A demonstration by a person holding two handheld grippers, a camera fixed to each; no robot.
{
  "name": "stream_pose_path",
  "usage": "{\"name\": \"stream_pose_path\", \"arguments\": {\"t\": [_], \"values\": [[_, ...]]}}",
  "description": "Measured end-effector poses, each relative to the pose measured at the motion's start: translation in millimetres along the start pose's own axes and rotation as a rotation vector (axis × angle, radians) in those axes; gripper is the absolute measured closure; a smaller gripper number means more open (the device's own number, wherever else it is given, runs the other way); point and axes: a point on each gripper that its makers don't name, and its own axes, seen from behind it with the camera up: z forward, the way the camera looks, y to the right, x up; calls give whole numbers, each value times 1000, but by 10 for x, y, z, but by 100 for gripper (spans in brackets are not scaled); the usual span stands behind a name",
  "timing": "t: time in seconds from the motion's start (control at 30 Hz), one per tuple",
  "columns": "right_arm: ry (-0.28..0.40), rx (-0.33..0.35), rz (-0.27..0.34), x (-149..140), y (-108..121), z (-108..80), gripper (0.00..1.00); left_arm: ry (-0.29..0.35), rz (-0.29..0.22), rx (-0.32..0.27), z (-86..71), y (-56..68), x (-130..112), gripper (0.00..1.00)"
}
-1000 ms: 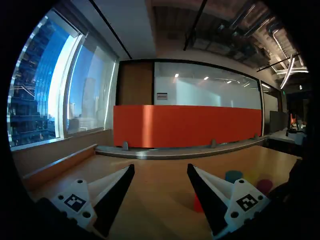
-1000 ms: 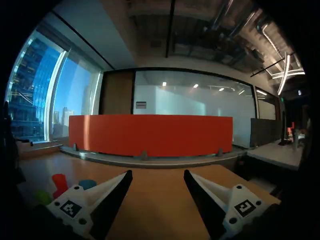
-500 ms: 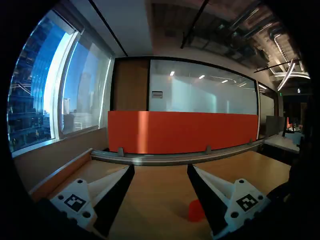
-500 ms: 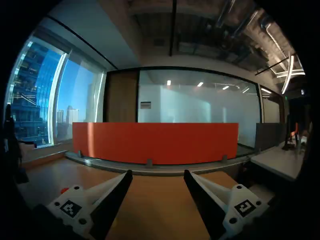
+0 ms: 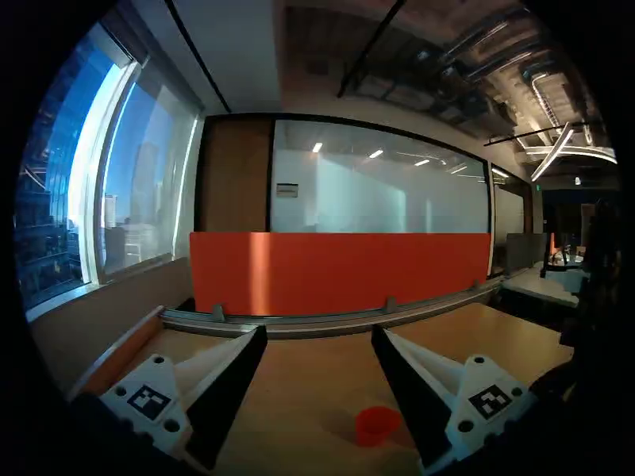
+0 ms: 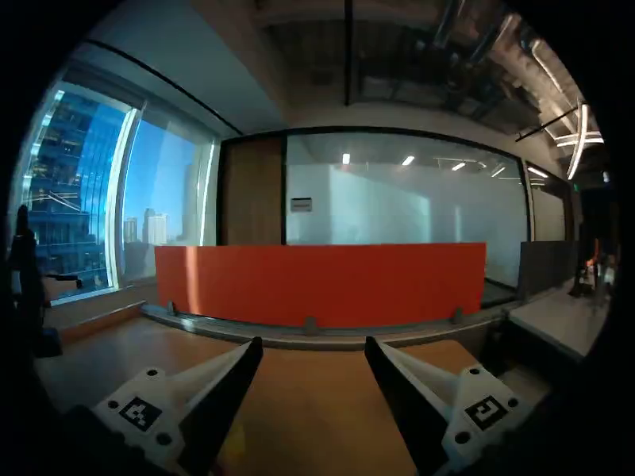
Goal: Pour water
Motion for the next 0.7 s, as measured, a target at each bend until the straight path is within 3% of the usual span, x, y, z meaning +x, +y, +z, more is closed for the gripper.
{"name": "stream_pose_path", "arguments": {"t": [0.37, 0.7], "values": [[-17, 199, -35, 38, -381, -78, 0, -23, 13, -105, -20, 116, 69, 2], [-21, 353, -32, 142, -709, -146, 0, -42, 38, -247, -55, 414, 8, 2]]}}
